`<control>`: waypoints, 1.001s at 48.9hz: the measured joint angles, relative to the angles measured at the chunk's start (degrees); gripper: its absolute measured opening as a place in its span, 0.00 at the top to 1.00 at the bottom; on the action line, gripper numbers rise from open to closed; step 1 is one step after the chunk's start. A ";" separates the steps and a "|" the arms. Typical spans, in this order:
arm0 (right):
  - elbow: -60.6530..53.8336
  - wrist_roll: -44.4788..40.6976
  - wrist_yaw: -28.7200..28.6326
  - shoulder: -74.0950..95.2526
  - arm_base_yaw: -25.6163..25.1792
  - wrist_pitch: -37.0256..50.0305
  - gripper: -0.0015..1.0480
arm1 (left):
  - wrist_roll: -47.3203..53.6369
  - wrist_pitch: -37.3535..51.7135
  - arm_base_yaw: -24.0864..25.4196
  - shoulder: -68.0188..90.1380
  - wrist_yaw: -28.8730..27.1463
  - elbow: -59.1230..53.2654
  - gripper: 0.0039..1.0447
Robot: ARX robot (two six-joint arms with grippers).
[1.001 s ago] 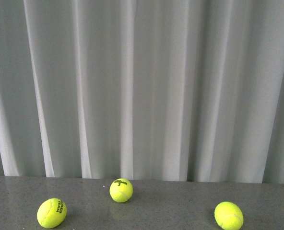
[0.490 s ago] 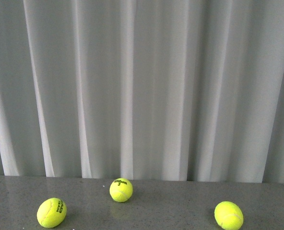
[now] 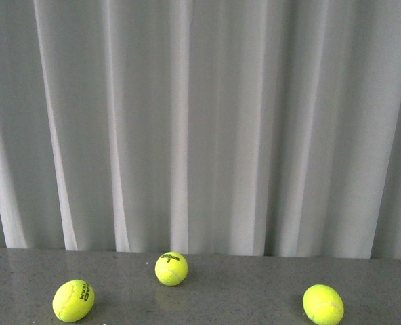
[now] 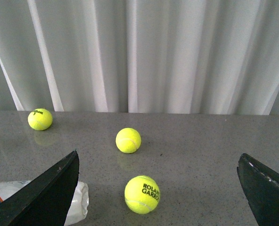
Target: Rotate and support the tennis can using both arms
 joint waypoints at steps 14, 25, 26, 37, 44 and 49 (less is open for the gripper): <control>0.00 0.00 0.02 0.00 0.00 0.00 0.07 | 0.00 0.00 0.00 0.02 0.02 0.00 0.06; 0.00 0.00 0.02 0.00 0.00 0.00 0.07 | 0.00 0.00 0.00 0.02 0.02 0.00 0.06; 0.00 0.00 0.02 0.00 0.00 0.00 0.07 | 0.00 0.00 0.00 0.02 0.02 0.00 0.06; 0.00 0.00 -0.02 -0.02 -0.02 0.00 0.07 | -14.97 -5.66 3.37 21.84 10.62 7.93 0.06; 0.00 0.00 0.00 0.00 -0.02 -0.04 0.07 | -20.50 9.01 5.95 44.35 22.27 14.78 0.06; 0.00 0.00 0.02 -0.02 -0.02 -0.04 0.07 | -20.87 15.89 6.34 59.25 28.83 20.15 0.06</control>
